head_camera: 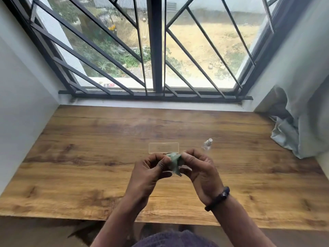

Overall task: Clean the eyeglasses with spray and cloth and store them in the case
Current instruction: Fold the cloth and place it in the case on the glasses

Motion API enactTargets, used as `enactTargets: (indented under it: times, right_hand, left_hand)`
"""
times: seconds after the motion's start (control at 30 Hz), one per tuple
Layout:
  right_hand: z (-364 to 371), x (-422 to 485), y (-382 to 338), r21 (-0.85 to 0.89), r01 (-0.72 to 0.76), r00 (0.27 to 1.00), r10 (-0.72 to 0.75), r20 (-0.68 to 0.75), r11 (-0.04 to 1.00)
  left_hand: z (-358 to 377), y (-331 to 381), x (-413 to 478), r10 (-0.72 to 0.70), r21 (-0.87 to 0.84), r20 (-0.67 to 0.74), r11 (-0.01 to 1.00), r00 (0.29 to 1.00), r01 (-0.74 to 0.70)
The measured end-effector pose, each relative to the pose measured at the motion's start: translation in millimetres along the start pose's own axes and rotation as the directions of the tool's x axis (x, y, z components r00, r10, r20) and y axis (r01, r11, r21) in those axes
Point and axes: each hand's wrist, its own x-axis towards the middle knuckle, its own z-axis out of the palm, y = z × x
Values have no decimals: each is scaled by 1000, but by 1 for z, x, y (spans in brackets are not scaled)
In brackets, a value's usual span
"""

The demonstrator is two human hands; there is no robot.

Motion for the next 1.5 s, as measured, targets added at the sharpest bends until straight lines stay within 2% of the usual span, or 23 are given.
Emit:
enactTargets:
  times: [0.17,0.4,0.5,0.57,0.67,0.8,0.87,1.03,1.17,1.37,1.5]
  right_hand:
    - [1,-2,-1,-38,-19,1000,18,-14,999]
    - [2,-5,-1,68,-46,999,45,17,997]
    - [-1,-4,1,-55,-8,999,11,40,998]
    - [-4,-4,1,-178,34,997,-21,71,984]
    - [-8,-4,1,-343,77,994,-43,104,936]
    - [-7,-3,1,-397,84,990,-32,135,914]
    - [-6,-3,1,-439,121,987,-62,146,890]
    - [-1,-4,-7,-502,243,962,-140,234,830]
    - [0,-5,-11,-523,263,954,-137,268,811]
    - [2,-2,-6,-532,248,957,-120,264,809]
    - [2,-4,-7,-416,217,955,-105,276,883]
  left_hand:
    - [-5,-1,-1,34,117,-5,993,999,-33]
    - [-3,1,-4,-12,-7,34,1000,999,13]
    - [-4,0,-4,88,154,-45,985,995,-80]
    - [-7,0,-4,227,319,-75,928,971,-193]
    - [-12,3,-4,417,528,-27,778,909,-341]
    - [-13,12,-5,552,638,39,628,833,-446]
    - [-11,16,-6,575,640,55,607,816,-471]
    - [-6,22,-12,569,604,-8,658,822,-450]
    - [-4,27,-14,613,585,-26,650,789,-486]
    - [-4,38,-16,701,578,-9,585,713,-568]
    - [-5,45,-18,715,552,-25,593,699,-586]
